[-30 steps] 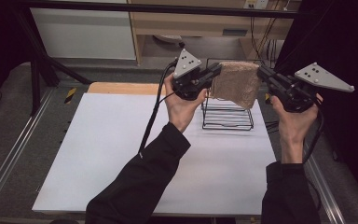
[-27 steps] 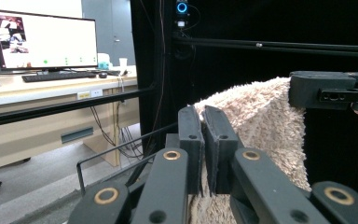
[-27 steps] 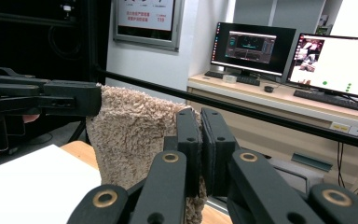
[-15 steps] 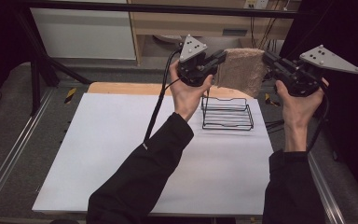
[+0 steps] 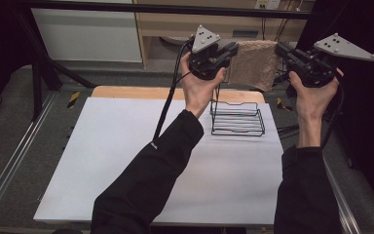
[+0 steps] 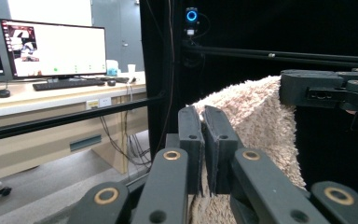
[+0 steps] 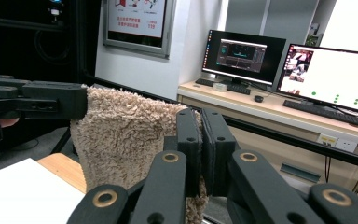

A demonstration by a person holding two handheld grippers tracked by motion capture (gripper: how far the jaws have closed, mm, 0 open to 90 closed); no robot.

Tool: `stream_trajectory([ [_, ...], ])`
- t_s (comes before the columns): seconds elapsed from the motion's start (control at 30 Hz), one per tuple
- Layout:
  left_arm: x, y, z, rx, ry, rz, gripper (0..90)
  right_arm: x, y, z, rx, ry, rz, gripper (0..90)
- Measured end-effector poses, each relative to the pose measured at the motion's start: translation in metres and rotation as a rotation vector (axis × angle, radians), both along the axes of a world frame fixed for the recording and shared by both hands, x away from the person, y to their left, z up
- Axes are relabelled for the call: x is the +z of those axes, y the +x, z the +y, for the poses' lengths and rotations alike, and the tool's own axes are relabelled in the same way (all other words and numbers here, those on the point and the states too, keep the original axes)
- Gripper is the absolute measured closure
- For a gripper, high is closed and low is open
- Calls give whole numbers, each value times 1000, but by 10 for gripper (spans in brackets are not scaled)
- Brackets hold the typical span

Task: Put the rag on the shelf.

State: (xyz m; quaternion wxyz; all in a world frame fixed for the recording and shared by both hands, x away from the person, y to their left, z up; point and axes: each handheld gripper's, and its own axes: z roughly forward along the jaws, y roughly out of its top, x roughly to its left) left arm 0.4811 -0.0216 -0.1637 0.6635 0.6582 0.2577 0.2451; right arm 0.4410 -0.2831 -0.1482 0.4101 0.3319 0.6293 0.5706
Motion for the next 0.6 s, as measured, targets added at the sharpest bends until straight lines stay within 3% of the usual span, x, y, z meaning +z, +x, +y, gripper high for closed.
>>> stream_trajectory([
  [0.6, -3, 30, -10, 30, 18, 33, 861, -6, 42, -7, -7, -8, 18, 871],
])
